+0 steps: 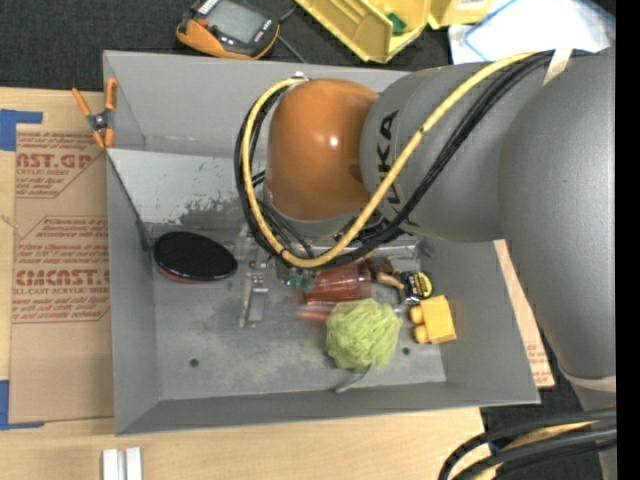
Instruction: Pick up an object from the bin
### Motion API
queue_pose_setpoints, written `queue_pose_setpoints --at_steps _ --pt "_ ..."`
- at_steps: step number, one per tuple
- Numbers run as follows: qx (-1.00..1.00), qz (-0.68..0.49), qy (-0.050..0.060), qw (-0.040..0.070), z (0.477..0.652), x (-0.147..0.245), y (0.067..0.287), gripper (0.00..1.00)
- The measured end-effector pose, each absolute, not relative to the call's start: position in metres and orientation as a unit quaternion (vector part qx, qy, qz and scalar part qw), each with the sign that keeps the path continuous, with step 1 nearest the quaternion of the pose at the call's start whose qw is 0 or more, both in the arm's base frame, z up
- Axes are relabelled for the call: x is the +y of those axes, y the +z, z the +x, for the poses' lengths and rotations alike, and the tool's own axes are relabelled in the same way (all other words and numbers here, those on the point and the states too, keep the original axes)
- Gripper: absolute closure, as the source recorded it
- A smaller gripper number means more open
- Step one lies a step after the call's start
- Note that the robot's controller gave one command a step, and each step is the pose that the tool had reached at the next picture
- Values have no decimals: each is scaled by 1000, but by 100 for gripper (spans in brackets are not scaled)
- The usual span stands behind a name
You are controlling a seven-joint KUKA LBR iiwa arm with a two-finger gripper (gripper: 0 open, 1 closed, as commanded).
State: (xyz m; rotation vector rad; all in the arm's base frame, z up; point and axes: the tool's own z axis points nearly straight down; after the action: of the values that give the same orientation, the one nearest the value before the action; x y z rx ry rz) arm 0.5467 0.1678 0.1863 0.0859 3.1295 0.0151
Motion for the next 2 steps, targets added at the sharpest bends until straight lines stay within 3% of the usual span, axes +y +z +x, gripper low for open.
queue_pose_setpoints --at_steps 1,2 --pt "993 120 2 6 574 122 208 0" --pt "1000 22 5 9 593 168 180 0"
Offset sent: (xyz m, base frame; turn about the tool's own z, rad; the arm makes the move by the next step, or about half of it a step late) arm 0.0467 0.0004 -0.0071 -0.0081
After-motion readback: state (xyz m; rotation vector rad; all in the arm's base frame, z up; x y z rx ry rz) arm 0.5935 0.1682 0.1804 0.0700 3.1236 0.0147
